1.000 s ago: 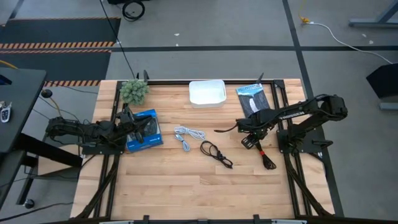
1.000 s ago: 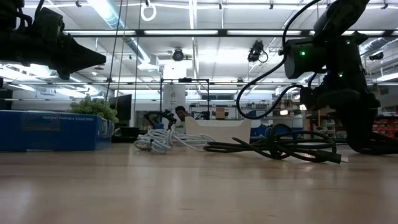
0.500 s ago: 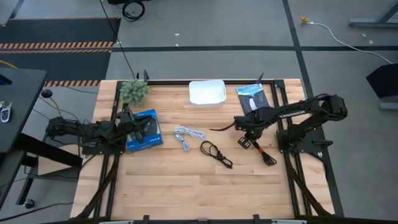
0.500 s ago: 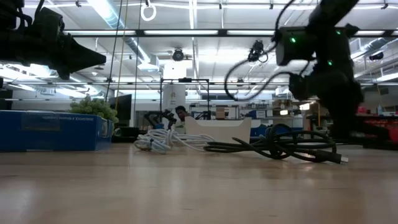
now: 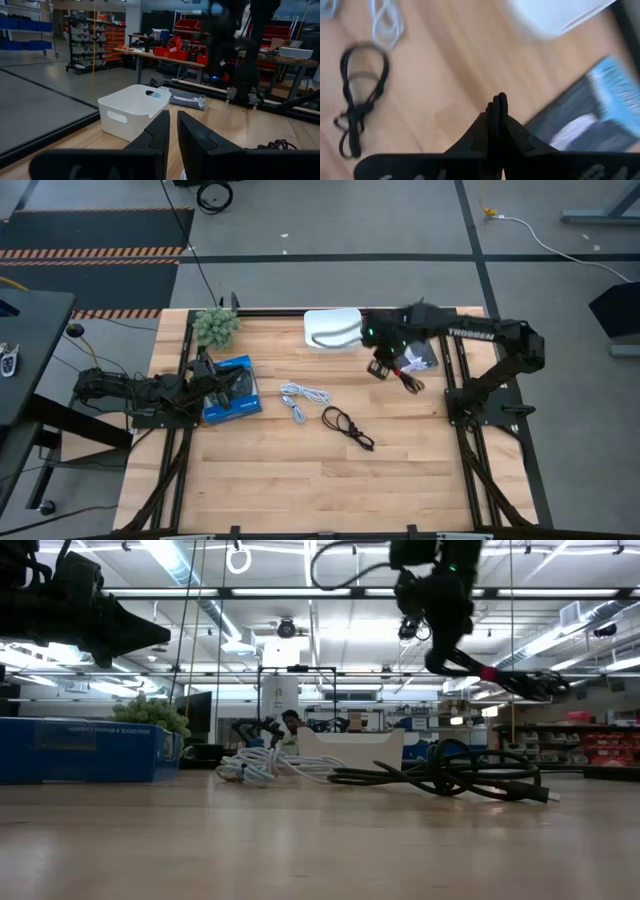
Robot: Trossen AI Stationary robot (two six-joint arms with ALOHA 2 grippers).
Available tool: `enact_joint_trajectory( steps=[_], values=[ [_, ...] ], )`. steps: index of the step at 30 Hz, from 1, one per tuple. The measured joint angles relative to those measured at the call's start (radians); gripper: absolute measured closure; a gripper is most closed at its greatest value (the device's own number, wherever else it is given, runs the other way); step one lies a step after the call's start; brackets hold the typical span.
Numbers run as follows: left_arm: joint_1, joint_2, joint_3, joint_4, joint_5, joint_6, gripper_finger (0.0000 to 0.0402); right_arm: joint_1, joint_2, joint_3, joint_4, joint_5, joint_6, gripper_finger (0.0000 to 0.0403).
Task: Pick and place USB-C Cables
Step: Put the right black USB cable into the white bin
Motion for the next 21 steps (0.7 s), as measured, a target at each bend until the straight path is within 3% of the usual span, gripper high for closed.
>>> enact_joint_trajectory(
  steps=[4,9,21],
  values=[
    [0.0,0.0,0.0,0.0,0.0,0.0,0.0358,-0.016,0.062,0.18,-0.051,0.048,0.041,0.0376],
    [0.0,0.0,0.0,0.0,0.0,0.0,0.0358,0.004,0.099,0.306,-0.047,0.05,0.101,0.0368],
    [0.0,0.0,0.0,-0.001,0.0,0.0,0.0358,0.016,0.197,0.343,-0.036,0.033,-0.114,0.037]
  ],
)
